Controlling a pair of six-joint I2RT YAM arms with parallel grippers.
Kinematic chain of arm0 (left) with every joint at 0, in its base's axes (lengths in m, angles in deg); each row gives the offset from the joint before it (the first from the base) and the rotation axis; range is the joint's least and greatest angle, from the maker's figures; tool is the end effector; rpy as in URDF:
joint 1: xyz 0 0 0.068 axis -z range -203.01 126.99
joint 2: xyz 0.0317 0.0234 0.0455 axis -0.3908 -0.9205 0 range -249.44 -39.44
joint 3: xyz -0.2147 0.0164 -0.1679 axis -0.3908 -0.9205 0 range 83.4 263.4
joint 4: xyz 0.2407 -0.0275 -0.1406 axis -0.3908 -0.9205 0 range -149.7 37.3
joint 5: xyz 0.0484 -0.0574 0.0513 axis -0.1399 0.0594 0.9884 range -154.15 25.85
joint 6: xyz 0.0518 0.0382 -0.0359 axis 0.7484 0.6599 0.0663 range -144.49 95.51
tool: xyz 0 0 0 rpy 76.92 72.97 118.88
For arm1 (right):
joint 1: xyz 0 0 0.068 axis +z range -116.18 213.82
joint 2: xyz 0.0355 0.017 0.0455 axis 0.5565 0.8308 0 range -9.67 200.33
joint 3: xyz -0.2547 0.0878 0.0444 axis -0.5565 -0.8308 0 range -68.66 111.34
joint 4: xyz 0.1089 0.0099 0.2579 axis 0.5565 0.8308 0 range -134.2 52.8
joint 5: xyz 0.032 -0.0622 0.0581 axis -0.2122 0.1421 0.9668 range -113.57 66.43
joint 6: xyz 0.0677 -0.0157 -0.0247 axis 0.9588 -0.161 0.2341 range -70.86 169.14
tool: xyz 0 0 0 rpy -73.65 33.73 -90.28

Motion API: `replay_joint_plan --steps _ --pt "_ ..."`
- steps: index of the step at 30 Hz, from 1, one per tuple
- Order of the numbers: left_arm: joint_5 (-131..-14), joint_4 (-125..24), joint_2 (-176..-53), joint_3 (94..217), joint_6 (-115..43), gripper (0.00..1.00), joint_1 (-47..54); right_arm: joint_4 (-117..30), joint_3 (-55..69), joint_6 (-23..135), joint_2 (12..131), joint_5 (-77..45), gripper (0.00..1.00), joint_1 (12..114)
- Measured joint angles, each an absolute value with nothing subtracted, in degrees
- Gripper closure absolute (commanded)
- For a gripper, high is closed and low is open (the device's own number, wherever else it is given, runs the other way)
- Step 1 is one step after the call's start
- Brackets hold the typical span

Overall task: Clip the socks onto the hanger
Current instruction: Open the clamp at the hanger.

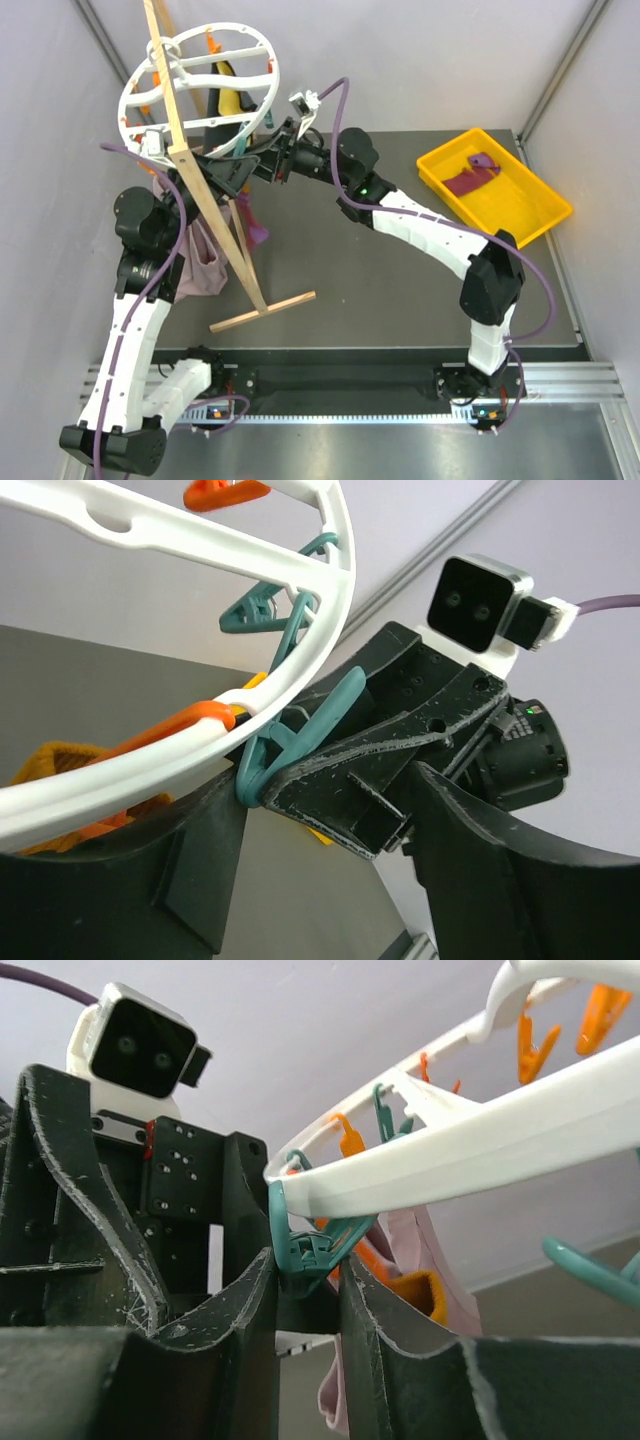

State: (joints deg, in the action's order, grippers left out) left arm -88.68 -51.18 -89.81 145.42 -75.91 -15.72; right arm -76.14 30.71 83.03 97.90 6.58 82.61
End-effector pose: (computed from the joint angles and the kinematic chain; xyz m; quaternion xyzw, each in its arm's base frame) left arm 0.2202 -0.0540 0.4590 -0.0738 0.6252 -0.4904 0.6027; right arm 0.2975 0.3868 0.4384 -0.2844 0.4950 0.6409 0.5132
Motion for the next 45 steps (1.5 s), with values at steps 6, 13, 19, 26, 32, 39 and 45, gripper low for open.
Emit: replay_joint_plan --steps 6,13,19,26,32,39,45 --pt "-85.2 -54.9 -88.0 145.4 -73.8 0.23 -15.7 -62.4 34.4 76.9 96.5 5.8 0.97 83.0" --pt "-84.2 -56.4 -87.2 145.5 -73.6 0.20 -15.7 -47.7 44.5 72.7 96.5 8.0 0.97 82.1" --pt "-84.0 -56.1 -87.2 145.5 -74.1 0.18 -15.7 -37.8 50.5 71.6 96.5 11.8 1.00 80.6" --pt "-84.9 -47.6 -87.3 142.9 -79.8 0.15 -15.7 -32.3 50.7 71.7 96.9 15.9 1.00 80.4" --pt "-85.3 -45.5 -88.6 142.3 -84.3 0.14 -15.7 -31.8 50.7 72.3 96.9 17.8 1.00 80.4" --pt "-85.1 -42.4 -89.2 141.2 -89.5 0.26 -15.7 -32.7 50.7 74.2 96.9 19.5 1.00 80.2" --pt "-84.1 -39.8 -89.3 140.7 -91.8 0.36 -15.7 -33.7 50.7 75.1 96.9 19.7 1.00 80.1"
